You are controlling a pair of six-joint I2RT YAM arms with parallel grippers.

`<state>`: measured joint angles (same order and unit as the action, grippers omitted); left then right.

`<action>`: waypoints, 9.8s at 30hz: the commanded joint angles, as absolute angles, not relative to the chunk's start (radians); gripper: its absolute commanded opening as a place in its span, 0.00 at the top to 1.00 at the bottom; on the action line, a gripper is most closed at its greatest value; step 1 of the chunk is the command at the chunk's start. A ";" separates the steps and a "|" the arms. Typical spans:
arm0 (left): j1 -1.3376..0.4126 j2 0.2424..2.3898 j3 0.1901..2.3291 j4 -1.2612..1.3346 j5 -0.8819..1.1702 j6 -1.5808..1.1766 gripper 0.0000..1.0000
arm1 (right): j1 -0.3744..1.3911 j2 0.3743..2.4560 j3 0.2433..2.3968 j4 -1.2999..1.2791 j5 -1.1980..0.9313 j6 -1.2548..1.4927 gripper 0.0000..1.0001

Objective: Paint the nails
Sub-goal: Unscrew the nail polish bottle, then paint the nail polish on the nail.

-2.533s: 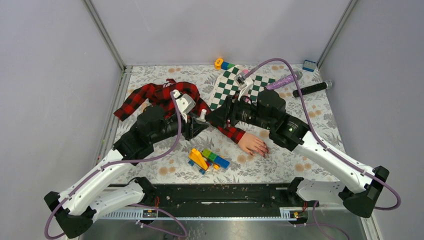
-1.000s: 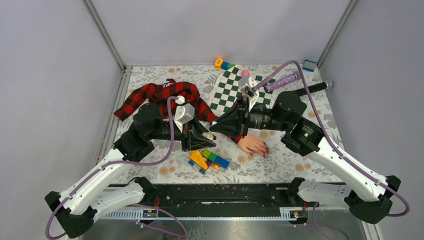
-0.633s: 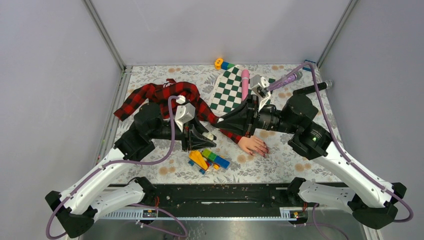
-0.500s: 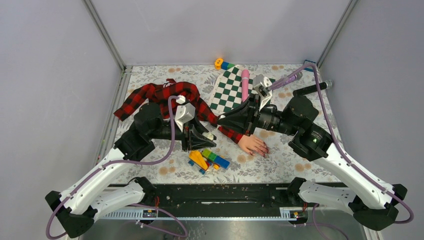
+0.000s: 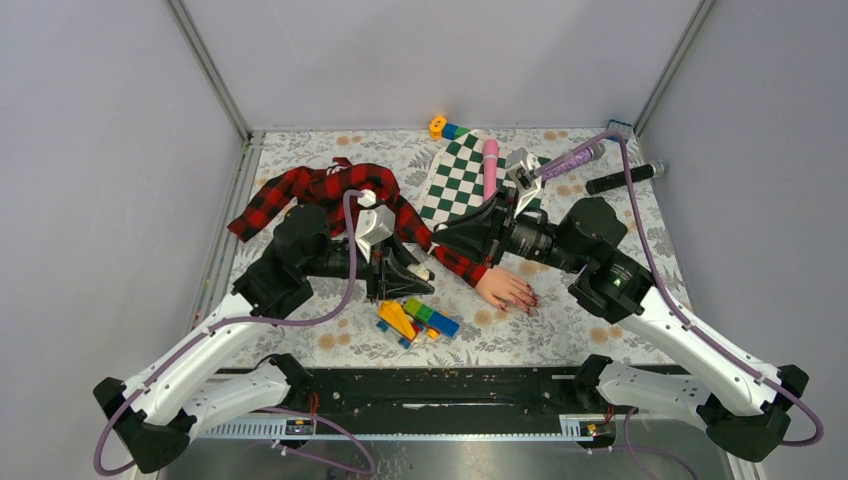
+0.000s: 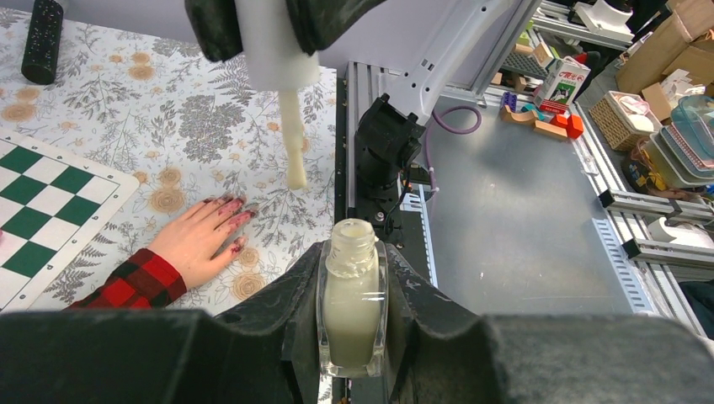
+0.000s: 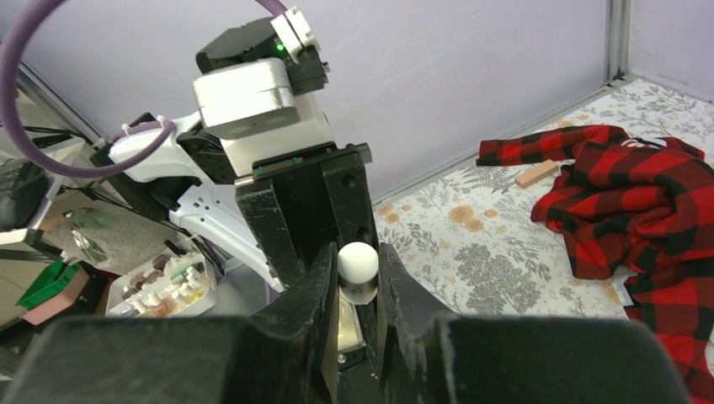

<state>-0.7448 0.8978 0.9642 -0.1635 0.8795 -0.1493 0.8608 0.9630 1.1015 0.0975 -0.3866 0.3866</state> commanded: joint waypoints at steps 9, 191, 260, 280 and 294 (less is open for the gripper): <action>-0.743 0.888 0.982 -0.123 0.864 -0.133 1.00 | 0.851 0.984 1.123 0.194 -0.480 0.430 1.00; -0.669 1.017 0.998 -0.231 0.640 -0.096 1.00 | 0.853 0.818 0.264 0.068 0.564 0.598 1.00; -0.668 1.022 1.000 -0.231 0.647 -0.099 1.00 | 0.861 0.824 0.254 0.013 0.595 0.603 1.00; -0.668 1.019 1.000 -0.231 0.647 -0.098 1.00 | 0.872 0.814 0.250 0.006 0.624 0.613 1.00; -0.669 1.019 1.001 -0.233 0.647 -0.096 1.00 | 0.883 0.818 0.257 0.006 0.632 0.614 1.00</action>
